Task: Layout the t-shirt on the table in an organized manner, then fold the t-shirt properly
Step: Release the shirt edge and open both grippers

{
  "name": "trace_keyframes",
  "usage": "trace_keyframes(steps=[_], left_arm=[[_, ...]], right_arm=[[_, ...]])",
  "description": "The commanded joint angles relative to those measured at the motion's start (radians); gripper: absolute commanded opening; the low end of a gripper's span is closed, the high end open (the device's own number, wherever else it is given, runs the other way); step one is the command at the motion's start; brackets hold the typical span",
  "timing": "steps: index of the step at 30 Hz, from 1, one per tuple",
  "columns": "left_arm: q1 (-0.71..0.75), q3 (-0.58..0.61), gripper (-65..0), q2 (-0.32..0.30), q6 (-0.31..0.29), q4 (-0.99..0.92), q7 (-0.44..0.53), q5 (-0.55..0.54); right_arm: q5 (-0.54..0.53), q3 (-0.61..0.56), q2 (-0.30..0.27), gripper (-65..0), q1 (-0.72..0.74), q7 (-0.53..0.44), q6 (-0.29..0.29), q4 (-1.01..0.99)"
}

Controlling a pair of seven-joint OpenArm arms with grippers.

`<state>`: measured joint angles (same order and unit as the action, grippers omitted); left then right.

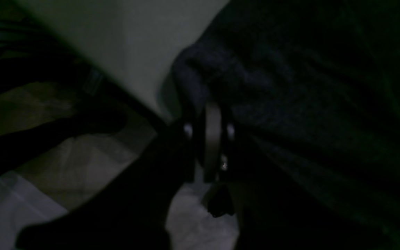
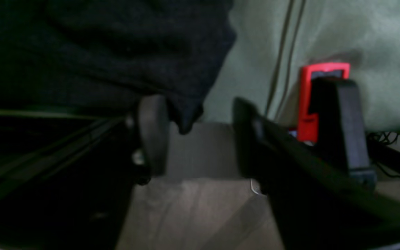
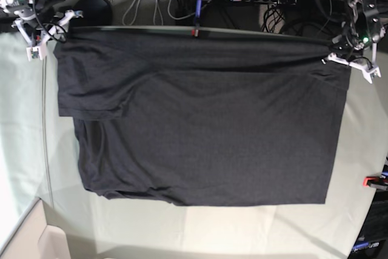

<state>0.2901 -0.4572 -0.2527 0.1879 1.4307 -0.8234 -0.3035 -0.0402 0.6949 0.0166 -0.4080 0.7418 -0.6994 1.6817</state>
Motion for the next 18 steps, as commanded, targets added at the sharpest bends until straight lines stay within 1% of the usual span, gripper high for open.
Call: trace_keyframes(steps=[1,3,4,5,8,10,11,14,16,18], left_arm=[[0.002,-0.002,-64.4,-0.015,0.005,0.015,-0.007,-0.003],[0.004,-0.002,-62.7,-0.017,0.005,0.015,-0.007,-0.003],[0.005,-0.002,-60.7,-0.017,0.005,0.015,-0.007,-0.003],[0.007,-0.002,-57.4,-0.017,0.005,0.015,-0.007,-0.003],[0.010,-0.008,-44.7,-0.013,0.005,0.017,-0.007,-0.003],[0.016,-0.010,-35.1,-0.013,0.005,0.020,-0.007,-0.003],[0.025,-0.010,-31.7,-0.015,0.005,0.029,-0.007,-0.003],[0.054,-0.010,-20.3,-0.012,0.005,0.114,-0.007,-0.003],[0.080,-0.010,-16.1,-0.010,0.005,0.196,-0.007,-0.003],[0.096,-0.010,-14.8,-0.010,0.005,0.289,-0.007,-0.003]], right_arm=[[-0.011,0.007,-0.011,-30.3,0.001,-0.014,0.001,0.034],[-0.011,0.007,-0.010,-28.7,0.001,-0.014,0.001,0.061],[-0.011,0.007,-0.010,-28.7,0.001,-0.014,0.001,0.073],[-0.011,0.007,-0.010,-28.7,0.001,-0.012,0.001,0.084],[-0.011,0.007,-0.010,-28.7,0.001,-0.011,0.001,0.100],[-0.011,0.007,-0.010,-28.7,0.004,-0.011,0.001,0.100],[-0.011,0.007,-0.010,-28.7,0.011,-0.011,0.001,0.100],[-0.011,0.007,-0.010,-28.7,0.021,-0.008,0.001,0.102],[-0.011,0.016,-0.010,-28.7,0.033,-0.009,0.001,0.102],[-0.011,0.059,-0.010,-28.7,0.060,-0.003,0.001,0.103]])
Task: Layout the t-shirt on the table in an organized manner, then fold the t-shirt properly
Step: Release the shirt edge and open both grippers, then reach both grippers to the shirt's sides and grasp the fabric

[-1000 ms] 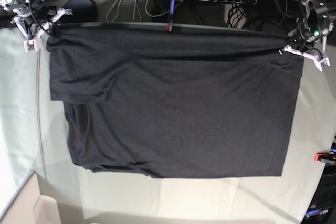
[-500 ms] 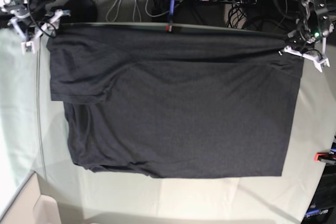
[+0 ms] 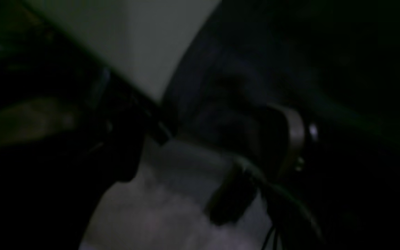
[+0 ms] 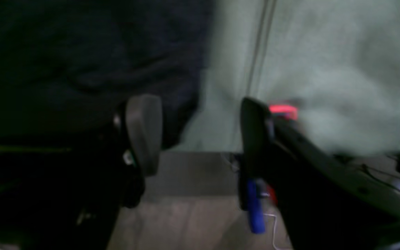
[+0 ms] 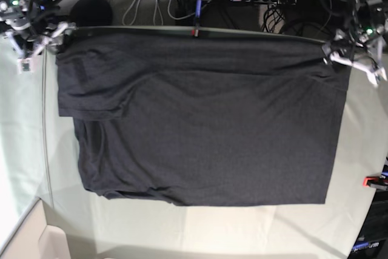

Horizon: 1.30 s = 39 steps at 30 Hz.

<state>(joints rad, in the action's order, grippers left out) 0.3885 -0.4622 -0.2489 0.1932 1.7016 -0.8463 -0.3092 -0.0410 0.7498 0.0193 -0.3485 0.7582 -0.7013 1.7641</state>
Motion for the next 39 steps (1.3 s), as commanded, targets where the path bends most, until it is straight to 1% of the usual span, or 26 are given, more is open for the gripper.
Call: trace_keyframes(steps=[1,4,7,10,13,15,17,20,23,25,26,28,31,34,35,38,39], left_arm=[[0.003,-0.005,-14.8,-0.014,-0.001,0.064,0.015,0.003],[0.008,-0.005,-14.8,-0.014,-0.001,0.148,0.015,0.003],[-0.007,-0.007,-14.3,-0.014,-0.001,0.168,0.023,0.005],[-0.082,-0.005,-14.1,-0.014,-0.001,0.154,0.026,0.009],[-0.179,-0.005,-14.1,-0.014,-0.001,0.074,0.026,0.005],[-0.247,0.000,-14.1,-0.014,-0.001,0.022,0.026,0.005],[-0.320,0.001,-14.1,-0.014,-0.001,-0.044,0.026,0.005],[-0.417,0.001,-14.1,-0.014,-0.001,-0.136,0.026,0.005],[-0.483,0.001,-14.1,-0.017,-0.001,-0.194,0.026,0.005],[-0.506,0.003,-14.1,-0.020,-0.001,-0.214,0.026,0.005],[-0.512,0.003,-14.1,-0.022,-0.001,-0.219,0.026,0.005],[-0.514,0.003,-14.1,-0.023,-0.001,-0.214,0.026,0.009],[-0.512,0.003,-14.1,-0.048,-0.001,-0.223,0.028,0.003],[-0.507,-0.004,-14.1,-0.054,-0.001,-0.225,0.028,0.005],[-0.507,-0.004,-14.1,-0.062,-0.001,-0.228,0.028,0.009],[-0.514,0.001,-14.1,-0.082,-0.002,-0.266,0.035,0.003],[-0.515,0.001,-14.1,-0.082,-0.002,-0.286,0.055,0.003]], right_arm=[[-0.010,0.017,-0.012,-28.7,0.012,-0.019,0.003,0.021],[-0.010,0.026,-0.015,-28.7,0.024,-0.019,0.003,0.021],[-0.003,0.026,-0.017,-28.5,0.059,-0.022,0.003,0.021],[-0.003,0.020,-0.037,-28.5,0.099,-0.019,0.003,0.018],[-0.001,0.015,-0.048,-28.5,0.187,-0.019,0.003,0.007],[0.000,-0.009,-0.052,-28.5,0.250,-0.019,0.003,-0.028],[0.022,-0.052,-0.083,-28.5,0.331,-0.019,0.003,-0.085],[0.099,-0.132,-0.095,-28.5,0.475,-0.019,0.003,-0.215],[0.200,-0.158,-0.094,-28.5,0.639,-0.027,0.003,-0.389],[0.231,-0.160,-0.097,-28.5,0.748,-0.033,0.003,-0.524],[0.243,-0.160,-0.100,-28.5,0.800,-0.050,0.003,-0.597],[0.252,-0.160,-0.124,-28.6,0.874,-0.113,0.003,-0.731],[0.250,-0.161,-0.147,-28.6,0.946,-0.245,0.003,-0.919],[0.247,-0.161,-0.184,-28.6,0.968,-0.374,0.003,-1.044],[0.246,-0.160,-0.189,-28.6,0.968,-0.411,0.003,-1.071],[0.249,-0.160,-0.196,-28.7,0.963,-0.475,0.003,-1.114],[0.249,-0.161,-0.198,-28.7,0.961,-0.494,0.003,-1.120]])
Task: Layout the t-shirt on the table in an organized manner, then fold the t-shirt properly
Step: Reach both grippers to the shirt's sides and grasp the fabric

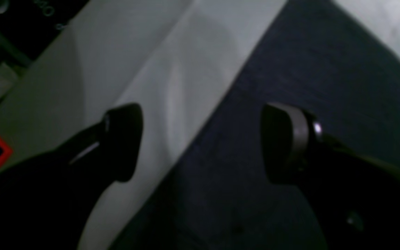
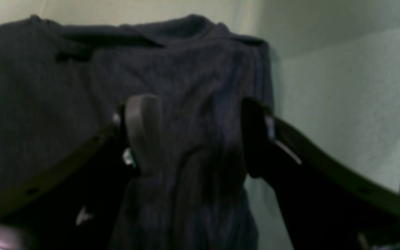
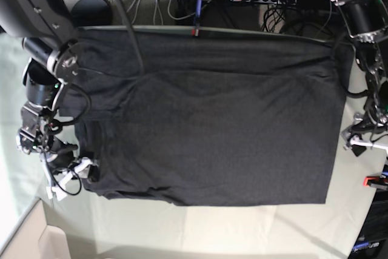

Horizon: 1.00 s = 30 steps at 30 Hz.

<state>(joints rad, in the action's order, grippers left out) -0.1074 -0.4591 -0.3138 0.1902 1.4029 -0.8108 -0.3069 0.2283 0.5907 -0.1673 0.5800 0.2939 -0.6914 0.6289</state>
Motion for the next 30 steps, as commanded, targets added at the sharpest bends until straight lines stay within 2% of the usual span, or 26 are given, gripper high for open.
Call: trace_keyframes(steps=[1,4,9,11,17,22,26,30], left_arm=[[-0.021,-0.002,-14.1,-0.017,0.001,-0.006,0.049,0.001],[-0.042,0.009,-14.1,-0.011,-0.002,-0.083,0.178,0.002],[-0.107,0.105,-14.1,-0.017,-0.122,-0.287,0.351,0.008],[-0.139,0.136,-14.1,-0.017,-0.148,-0.380,0.422,0.008],[-0.302,0.228,-14.1,-0.045,-0.153,-0.736,0.606,0.010],[-0.433,0.405,-14.1,-0.055,-0.154,-0.999,0.767,0.010],[-0.478,0.560,-14.1,-0.055,-0.154,-1.086,0.868,0.005],[-0.484,0.589,-14.1,-0.049,-0.154,-1.098,0.876,0.002]], right_arm=[[-0.019,-0.002,-0.016,-28.7,0.027,-0.042,0.000,0.009],[-0.020,-0.002,-0.028,-28.5,-0.002,-0.071,0.040,-0.001],[-0.020,-0.002,-0.027,-28.6,-0.030,-0.083,0.071,-0.001],[-0.019,-0.002,-0.025,-28.7,-0.032,-0.083,0.071,-0.001],[-0.020,-0.001,-0.024,-28.7,-0.064,-0.083,0.071,-0.001],[-0.023,-0.001,-0.021,-28.7,-0.087,-0.083,0.071,-0.002],[-0.023,-0.001,-0.005,-28.7,-0.096,-0.083,0.071,-0.002],[-0.023,-0.001,-0.001,-28.7,-0.111,-0.083,0.071,-0.002]])
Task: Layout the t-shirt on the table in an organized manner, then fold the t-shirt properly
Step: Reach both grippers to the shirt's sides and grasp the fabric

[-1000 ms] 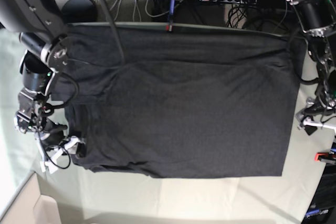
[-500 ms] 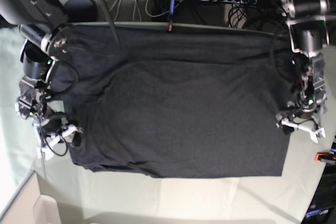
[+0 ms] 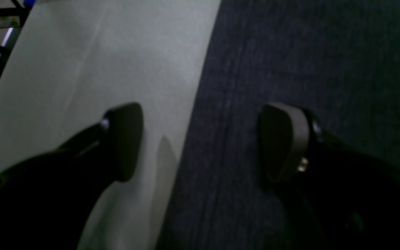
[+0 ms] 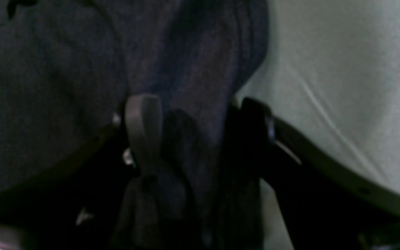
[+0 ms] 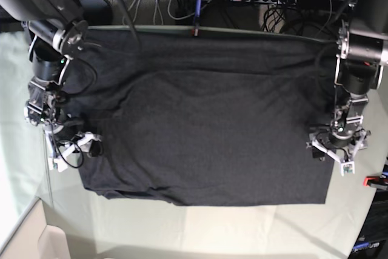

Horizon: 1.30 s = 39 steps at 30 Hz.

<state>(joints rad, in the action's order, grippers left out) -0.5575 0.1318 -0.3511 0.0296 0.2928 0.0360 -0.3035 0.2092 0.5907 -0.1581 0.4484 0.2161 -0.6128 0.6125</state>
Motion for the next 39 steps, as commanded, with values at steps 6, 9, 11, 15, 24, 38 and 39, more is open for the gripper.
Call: trace_keyframes(steps=[6,9,11,15,24,38,39], left_arm=[[-0.011,-0.004,-14.5,-0.012,0.006,0.007,0.029,-0.001],[-0.006,-0.004,-14.6,-0.009,0.006,0.007,0.031,-0.003],[-0.006,-0.004,-14.6,0.005,0.006,0.007,0.031,-0.003],[0.000,-0.004,-14.6,0.016,0.006,0.006,0.031,-0.004],[0.053,-0.005,-14.9,0.047,0.006,0.013,0.032,-0.004],[0.103,-0.005,-42.1,0.042,0.006,0.013,0.035,-0.004],[0.104,-0.005,-42.1,0.042,0.006,0.013,0.046,-0.004]], right_arm=[[-0.004,-0.001,-0.010,-28.7,0.017,-0.005,-0.008,0.014],[-0.004,-0.001,-0.011,-28.7,0.017,-0.005,-0.008,0.014],[-0.004,-0.001,-0.011,-28.7,0.017,-0.005,-0.008,0.014],[-0.004,-0.001,-0.013,-28.7,0.017,-0.005,-0.008,0.014],[-0.004,-0.001,-0.018,-28.7,0.016,-0.005,-0.008,0.014],[-0.003,-0.001,-0.019,-28.7,0.016,-0.005,-0.008,0.014],[-0.003,-0.001,-0.019,-28.7,0.016,-0.005,-0.008,0.014]])
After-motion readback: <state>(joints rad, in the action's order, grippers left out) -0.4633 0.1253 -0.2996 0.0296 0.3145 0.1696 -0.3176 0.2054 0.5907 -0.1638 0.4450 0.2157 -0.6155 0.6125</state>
